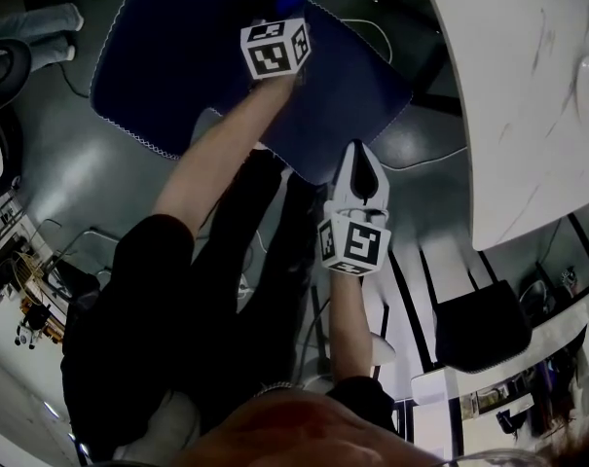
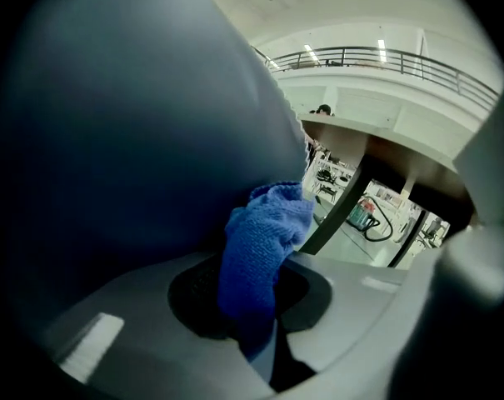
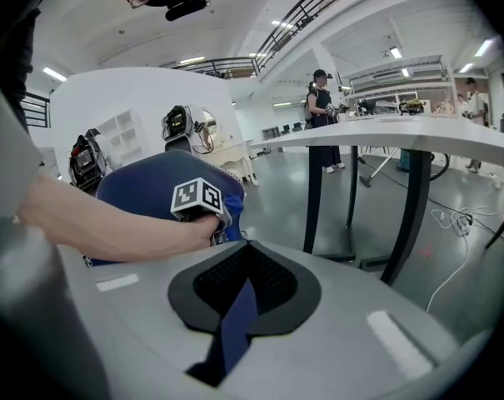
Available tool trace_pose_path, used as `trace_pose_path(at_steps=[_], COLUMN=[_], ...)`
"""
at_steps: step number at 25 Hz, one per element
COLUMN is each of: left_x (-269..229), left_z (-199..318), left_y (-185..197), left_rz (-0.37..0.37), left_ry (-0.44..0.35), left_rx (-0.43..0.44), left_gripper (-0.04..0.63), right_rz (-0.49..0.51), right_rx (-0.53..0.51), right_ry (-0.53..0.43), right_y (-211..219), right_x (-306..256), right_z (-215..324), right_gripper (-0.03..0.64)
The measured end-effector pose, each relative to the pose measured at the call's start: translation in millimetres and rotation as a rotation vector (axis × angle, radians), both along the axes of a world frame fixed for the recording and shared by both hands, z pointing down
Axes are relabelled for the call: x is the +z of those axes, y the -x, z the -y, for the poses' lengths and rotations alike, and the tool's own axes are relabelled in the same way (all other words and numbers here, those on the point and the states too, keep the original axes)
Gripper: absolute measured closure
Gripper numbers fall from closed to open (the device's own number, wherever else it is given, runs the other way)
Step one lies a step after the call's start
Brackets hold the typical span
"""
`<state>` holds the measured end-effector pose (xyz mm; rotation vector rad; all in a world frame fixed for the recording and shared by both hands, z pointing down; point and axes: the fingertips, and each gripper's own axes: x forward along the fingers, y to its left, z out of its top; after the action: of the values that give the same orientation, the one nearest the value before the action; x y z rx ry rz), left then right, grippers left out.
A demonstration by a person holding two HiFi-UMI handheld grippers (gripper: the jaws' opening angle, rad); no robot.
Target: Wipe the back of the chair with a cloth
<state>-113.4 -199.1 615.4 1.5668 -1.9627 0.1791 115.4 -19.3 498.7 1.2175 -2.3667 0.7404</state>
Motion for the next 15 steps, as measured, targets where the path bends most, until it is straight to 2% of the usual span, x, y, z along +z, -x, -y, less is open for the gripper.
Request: trace_pose_path(at_steps=[3,8,15], left_x=[19.8,32.7,-48.3], left_z=[-4.4,-12.6,-31.0], left_y=[3.3,2.6,-9.7], left_rz=[0.008,-0.022,0.023], left_ry=[0.060,0.099,-0.100], left_rx=[0.013,0.032,0.067], left_gripper=[0.543,0.543,0.543], right_rz=[-0.001,0.005,0.030], right_rx=[0.005,0.014,-0.001], right_ry=[0.003,0.013,0.021], right_y=[-1.7,-2.4,10.9], right_x=[1.1,3.7,-0.2], right_z=[2.7,4.3,2.7], right_gripper=[0.614,0.614,0.614])
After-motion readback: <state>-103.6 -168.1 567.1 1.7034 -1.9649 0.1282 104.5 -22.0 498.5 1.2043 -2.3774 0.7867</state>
